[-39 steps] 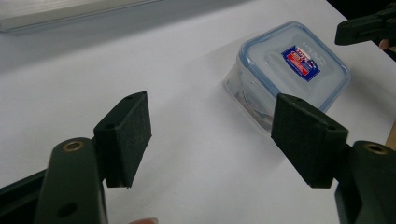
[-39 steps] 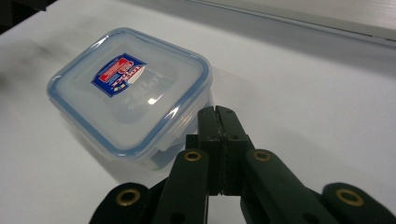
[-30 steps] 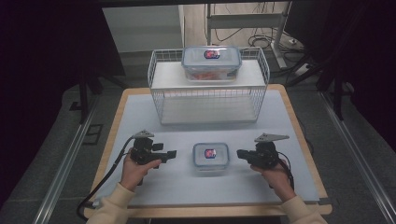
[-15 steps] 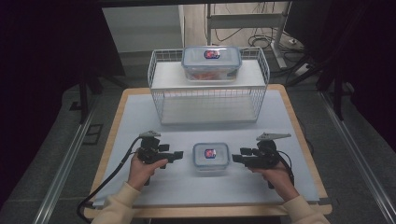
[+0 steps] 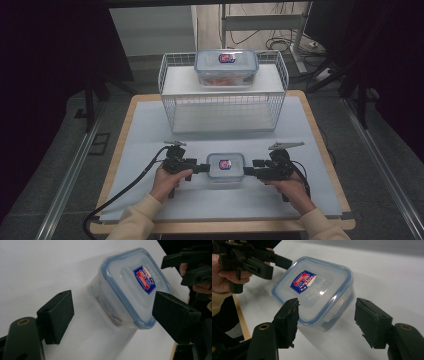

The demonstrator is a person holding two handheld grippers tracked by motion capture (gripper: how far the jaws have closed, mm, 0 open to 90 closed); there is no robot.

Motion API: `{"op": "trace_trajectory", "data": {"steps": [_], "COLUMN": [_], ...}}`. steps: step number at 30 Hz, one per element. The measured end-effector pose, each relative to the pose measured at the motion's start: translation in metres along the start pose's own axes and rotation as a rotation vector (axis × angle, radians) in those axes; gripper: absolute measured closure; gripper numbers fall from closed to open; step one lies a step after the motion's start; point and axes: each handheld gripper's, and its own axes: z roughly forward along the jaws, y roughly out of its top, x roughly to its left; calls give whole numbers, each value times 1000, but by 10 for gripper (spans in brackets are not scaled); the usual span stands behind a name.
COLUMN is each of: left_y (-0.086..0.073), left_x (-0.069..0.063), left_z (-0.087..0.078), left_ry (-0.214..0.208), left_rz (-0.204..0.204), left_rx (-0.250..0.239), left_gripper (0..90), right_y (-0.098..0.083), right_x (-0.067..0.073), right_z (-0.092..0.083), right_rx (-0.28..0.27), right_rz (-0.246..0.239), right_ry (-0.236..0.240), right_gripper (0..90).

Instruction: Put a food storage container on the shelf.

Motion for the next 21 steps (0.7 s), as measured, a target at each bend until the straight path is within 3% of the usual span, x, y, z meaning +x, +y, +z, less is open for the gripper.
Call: {"op": "trace_trajectory", "data": {"steps": [11,18,21], "left_y": [-3,-2,-2], "left_x": [0,1,1], "left_z": [17,21,21], "left_ry": [-55,-114,-118], "left_rz": [-38,-59,-59], "left_rx": [36,35,37], "left_gripper": [226,304,326], "right_y": [0,1,1], "right_x": [-1,-4,-7], "right_z": [3,15,21], "right_rx": [8,36,53], "right_rz": [11,40,64], "right_ry": [4,33,53], "right_gripper": [340,322,314]}}
